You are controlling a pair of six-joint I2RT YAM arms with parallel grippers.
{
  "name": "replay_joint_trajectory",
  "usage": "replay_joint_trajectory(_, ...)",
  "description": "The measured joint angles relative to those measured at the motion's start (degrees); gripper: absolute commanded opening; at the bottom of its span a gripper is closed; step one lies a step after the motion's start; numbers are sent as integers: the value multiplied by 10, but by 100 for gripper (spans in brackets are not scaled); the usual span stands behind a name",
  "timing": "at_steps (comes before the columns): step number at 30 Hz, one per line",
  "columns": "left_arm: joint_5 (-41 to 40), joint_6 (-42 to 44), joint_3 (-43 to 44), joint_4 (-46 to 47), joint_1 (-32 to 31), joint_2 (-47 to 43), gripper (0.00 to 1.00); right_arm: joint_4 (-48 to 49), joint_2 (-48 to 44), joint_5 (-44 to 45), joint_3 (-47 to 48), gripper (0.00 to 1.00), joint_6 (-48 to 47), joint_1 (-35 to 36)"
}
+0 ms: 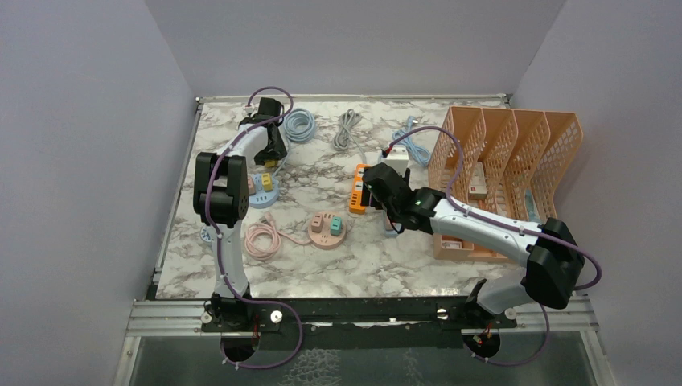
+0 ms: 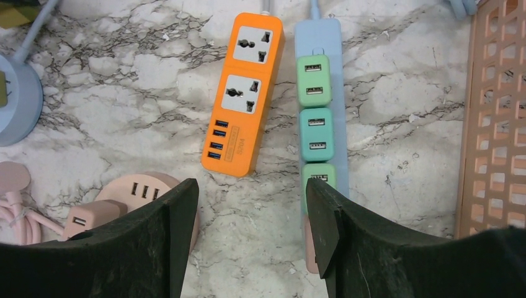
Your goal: Insert the plug
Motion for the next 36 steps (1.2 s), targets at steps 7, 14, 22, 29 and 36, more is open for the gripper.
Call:
replay_joint_trajectory(7,16,0,-5,26,0,0,35,9,13,-4,0,64,-22,-11)
replay_joint_trajectory(14,69,4,-43,40,-5,-34,35,58,13,-123,0,64,-33,-86)
replay_joint_trajectory(22,162,26,-124,76,-92,-185,35,102,37,-309,29,64,-41,-176)
replay_joint_trajectory(29,250,71,-227,184,-180,-299,34,99,71,-438,88,63,-23,-198)
replay_joint_trajectory(36,346,131,-347,299,-188,-363,34,100,71,-518,87,62,12,-247)
